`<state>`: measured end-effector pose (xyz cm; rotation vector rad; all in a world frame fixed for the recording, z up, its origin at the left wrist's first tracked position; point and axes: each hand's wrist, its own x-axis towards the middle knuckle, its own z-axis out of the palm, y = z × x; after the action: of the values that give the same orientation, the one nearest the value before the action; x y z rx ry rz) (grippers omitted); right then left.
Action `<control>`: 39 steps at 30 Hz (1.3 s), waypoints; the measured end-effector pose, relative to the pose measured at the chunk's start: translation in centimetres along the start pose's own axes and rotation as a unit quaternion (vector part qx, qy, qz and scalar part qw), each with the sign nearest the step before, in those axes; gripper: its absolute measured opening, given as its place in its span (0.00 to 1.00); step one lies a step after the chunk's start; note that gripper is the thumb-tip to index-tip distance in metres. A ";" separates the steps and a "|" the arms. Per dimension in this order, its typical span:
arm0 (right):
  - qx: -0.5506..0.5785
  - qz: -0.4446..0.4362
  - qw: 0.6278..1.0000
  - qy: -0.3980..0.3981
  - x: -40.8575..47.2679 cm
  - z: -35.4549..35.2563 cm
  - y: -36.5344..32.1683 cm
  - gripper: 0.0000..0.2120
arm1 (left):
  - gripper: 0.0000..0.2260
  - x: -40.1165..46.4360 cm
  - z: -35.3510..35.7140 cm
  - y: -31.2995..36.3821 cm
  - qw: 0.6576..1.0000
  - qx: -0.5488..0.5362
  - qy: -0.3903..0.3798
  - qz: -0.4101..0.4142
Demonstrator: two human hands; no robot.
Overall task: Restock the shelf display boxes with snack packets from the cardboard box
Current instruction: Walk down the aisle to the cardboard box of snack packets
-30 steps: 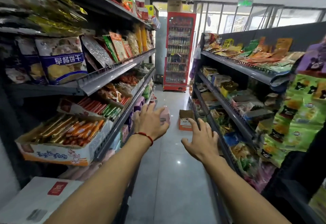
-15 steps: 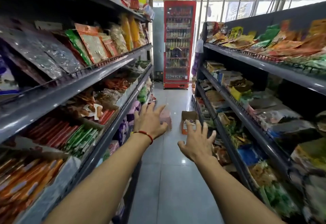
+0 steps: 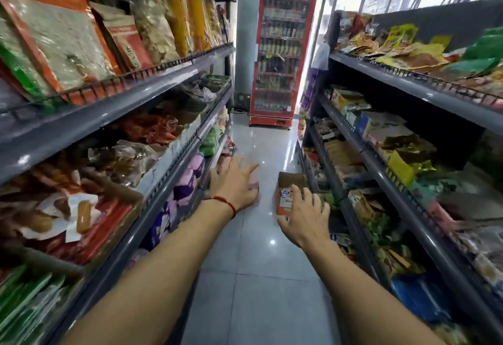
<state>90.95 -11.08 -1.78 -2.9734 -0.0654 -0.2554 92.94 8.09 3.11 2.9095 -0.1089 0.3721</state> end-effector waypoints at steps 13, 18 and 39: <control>0.001 0.045 0.998 -0.046 27.7 8.5 -1.0 0.33 | 0.32 29.3 9.6 -6.8 0.998 0.026 -0.052 0.029; 0.015 0.055 0.996 -0.064 38.8 11.6 3.4 0.34 | 0.32 41.0 14.1 -4.1 0.996 0.025 -0.076 0.033; 0.075 0.155 0.978 -0.122 86.5 25.4 1.8 0.39 | 0.35 88.4 30.5 -14.9 0.984 -0.032 -0.162 0.072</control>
<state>180.42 -6.25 -11.86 -2.7942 0.3343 0.1458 187.11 12.01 -6.02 2.8794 -0.3753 -0.0859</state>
